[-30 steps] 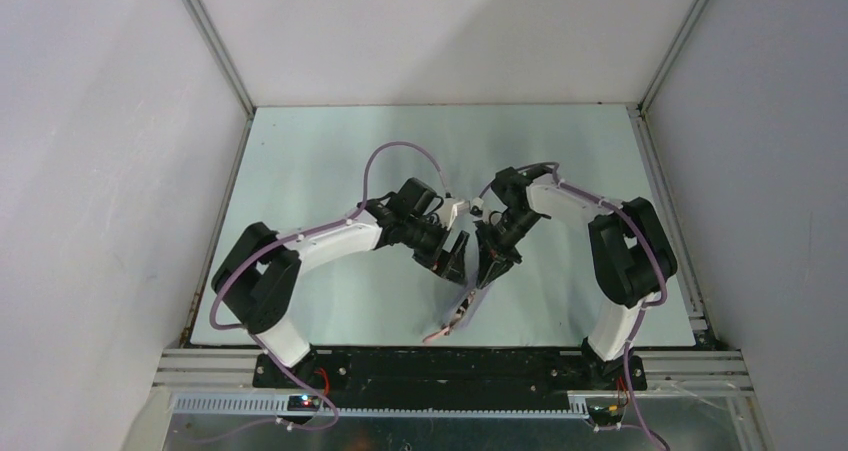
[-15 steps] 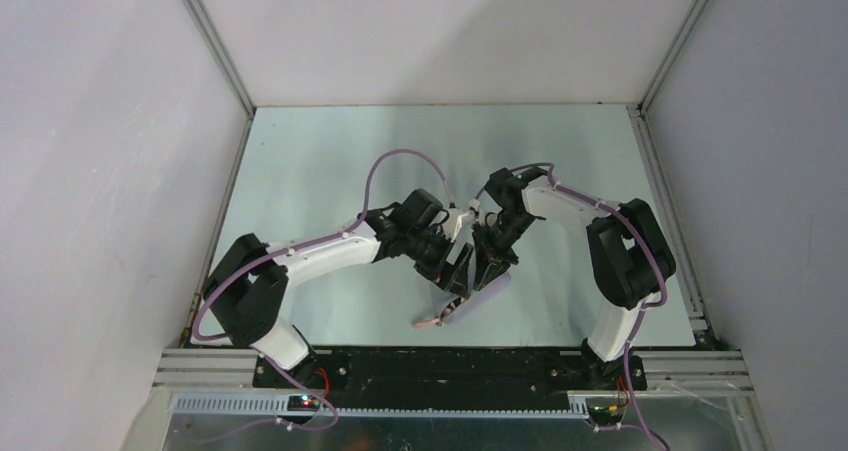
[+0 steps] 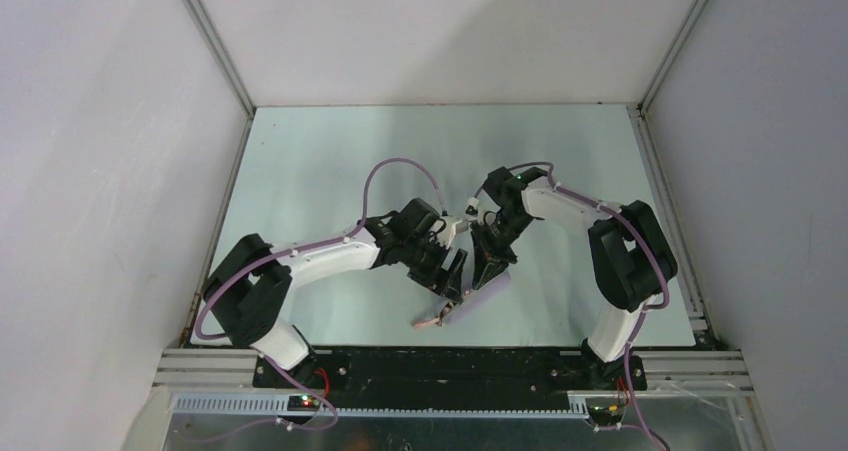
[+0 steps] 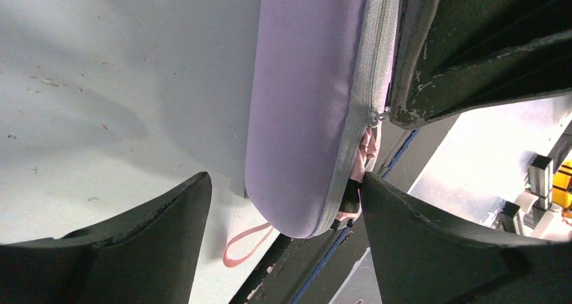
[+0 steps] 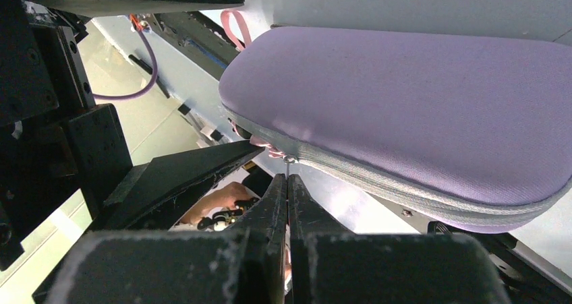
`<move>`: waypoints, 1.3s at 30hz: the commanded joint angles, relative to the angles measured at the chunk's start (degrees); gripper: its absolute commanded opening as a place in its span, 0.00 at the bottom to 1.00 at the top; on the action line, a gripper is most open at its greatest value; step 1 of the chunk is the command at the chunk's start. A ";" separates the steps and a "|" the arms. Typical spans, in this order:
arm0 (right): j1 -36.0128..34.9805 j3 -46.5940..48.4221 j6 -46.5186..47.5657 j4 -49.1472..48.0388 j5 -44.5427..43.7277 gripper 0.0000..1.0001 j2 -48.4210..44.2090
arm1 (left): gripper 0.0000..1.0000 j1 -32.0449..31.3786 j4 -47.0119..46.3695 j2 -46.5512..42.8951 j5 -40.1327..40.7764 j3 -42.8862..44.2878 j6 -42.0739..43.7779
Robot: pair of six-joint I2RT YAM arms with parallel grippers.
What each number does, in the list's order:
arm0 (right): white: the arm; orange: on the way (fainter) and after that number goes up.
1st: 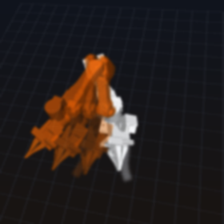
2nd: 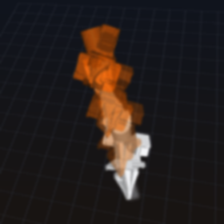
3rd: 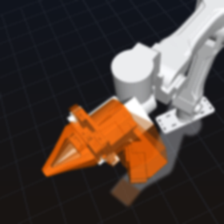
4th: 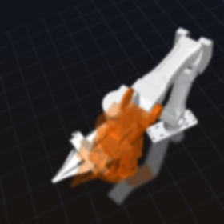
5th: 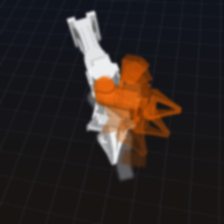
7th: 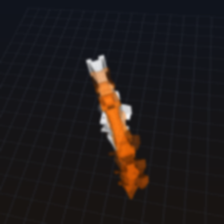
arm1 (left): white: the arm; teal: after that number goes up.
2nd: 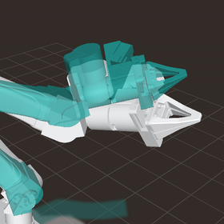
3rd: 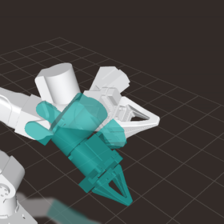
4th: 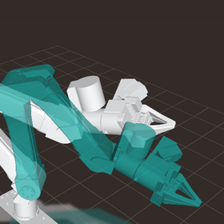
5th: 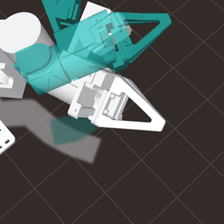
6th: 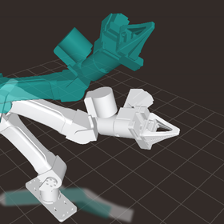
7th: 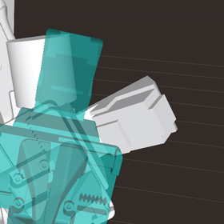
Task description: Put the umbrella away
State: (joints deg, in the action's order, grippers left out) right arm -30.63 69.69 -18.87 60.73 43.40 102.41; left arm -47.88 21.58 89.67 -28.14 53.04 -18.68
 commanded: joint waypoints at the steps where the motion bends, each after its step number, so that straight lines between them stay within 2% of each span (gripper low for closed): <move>1: -0.66 2.09 -1.11 -0.87 0.73 0.00 -3.38 | 0.83 -0.53 -2.83 -1.24 1.96 -1.56 -1.34; 3: -0.96 1.24 -1.77 -2.16 0.15 0.00 -4.11 | 0.78 -0.83 -2.74 -0.35 2.64 -1.62 -1.15; 6: -1.93 0.30 -2.39 -4.33 -1.66 0.00 -5.31 | 0.59 -1.15 -3.57 0.92 2.47 -2.55 -1.35; 8: -2.44 -0.90 -2.78 -5.99 -3.20 0.00 -6.53 | 0.51 -1.67 -5.18 1.09 2.56 -3.37 -1.73; 10: -2.69 -2.46 -3.47 -8.17 -3.81 0.00 -7.67 | 0.48 -2.26 -5.96 0.81 3.19 -3.68 -2.12; 16: -3.42 -6.19 -4.55 -13.64 -6.56 0.00 -11.06 | 0.44 -3.17 -6.72 0.51 4.37 -3.54 -3.04; 23: -4.28 -11.27 -7.87 -23.18 -9.04 0.00 -15.35 | 0.31 -4.13 -6.30 0.89 6.01 -2.65 -3.20; 27: -4.91 -12.44 -9.29 -25.55 -9.26 0.00 -15.41 | 0.25 -4.17 -6.07 1.05 6.43 -2.44 -3.17; 32: -5.95 -12.48 -9.60 -25.62 -10.31 0.00 -15.19 | 0.24 -4.15 -5.60 1.19 6.64 -2.00 -2.89; 39: -7.32 -12.49 -9.48 -25.18 -12.74 0.05 -14.43 | 0.23 -4.15 -5.32 1.30 6.61 -1.70 -2.68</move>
State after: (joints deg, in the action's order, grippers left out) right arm -35.11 56.93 -29.06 40.56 31.51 88.49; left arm -51.35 16.23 89.30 -27.27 51.42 -23.05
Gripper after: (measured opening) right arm 0.047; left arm 0.383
